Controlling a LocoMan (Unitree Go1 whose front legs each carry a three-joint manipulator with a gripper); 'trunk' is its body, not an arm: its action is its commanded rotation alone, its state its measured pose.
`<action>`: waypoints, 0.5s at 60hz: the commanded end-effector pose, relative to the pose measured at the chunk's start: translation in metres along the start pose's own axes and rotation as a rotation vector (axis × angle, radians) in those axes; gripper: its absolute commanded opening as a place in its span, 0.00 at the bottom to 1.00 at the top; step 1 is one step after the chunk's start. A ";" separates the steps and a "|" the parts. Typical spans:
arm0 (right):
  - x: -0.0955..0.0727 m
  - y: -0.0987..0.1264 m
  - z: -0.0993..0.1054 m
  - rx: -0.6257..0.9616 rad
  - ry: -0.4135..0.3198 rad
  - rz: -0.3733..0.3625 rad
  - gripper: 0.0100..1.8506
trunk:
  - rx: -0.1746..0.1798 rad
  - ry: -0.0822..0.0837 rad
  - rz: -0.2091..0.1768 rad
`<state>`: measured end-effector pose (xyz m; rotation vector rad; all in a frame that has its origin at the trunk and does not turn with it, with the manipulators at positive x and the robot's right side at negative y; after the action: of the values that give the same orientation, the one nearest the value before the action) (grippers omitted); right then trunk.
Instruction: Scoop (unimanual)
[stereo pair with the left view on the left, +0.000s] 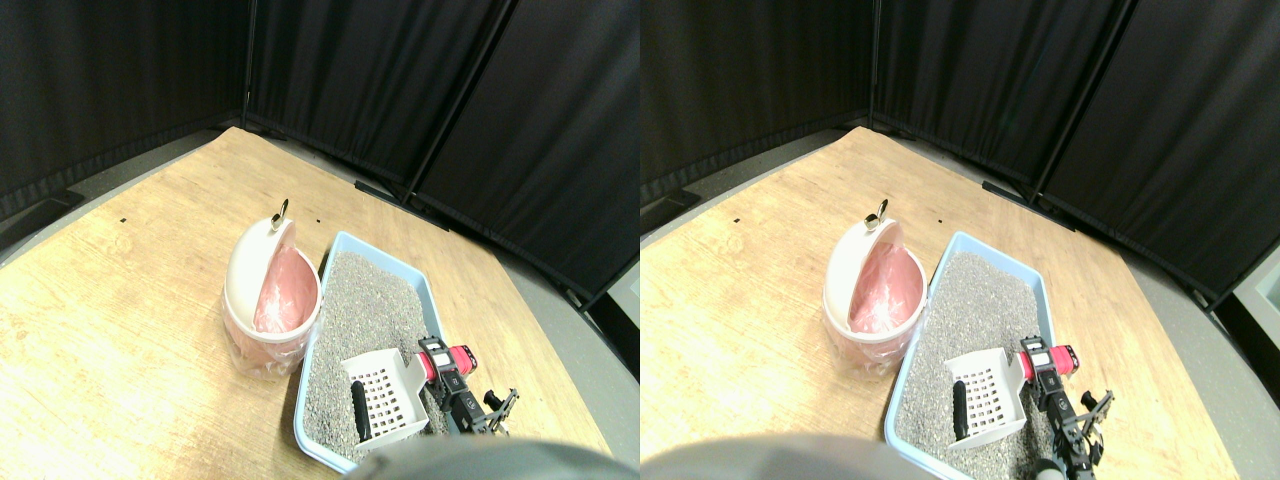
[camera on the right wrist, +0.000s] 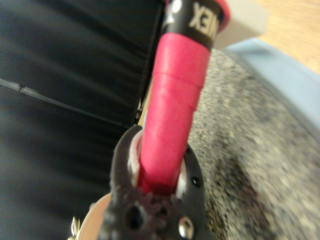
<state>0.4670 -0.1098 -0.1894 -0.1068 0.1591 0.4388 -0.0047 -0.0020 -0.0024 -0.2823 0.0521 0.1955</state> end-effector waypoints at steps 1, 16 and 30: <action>0.005 -0.009 0.008 0.046 -0.065 -0.006 0.03 | -0.003 0.005 0.014; 0.004 -0.044 0.016 0.210 -0.101 -0.171 0.03 | 0.015 -0.007 0.002; 0.000 -0.065 0.011 0.408 -0.218 -0.253 0.03 | 0.041 -0.017 -0.008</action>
<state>0.4945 -0.1551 -0.1773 0.2212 0.0912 0.2080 0.0013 0.0005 -0.0018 -0.2506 0.0522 0.1932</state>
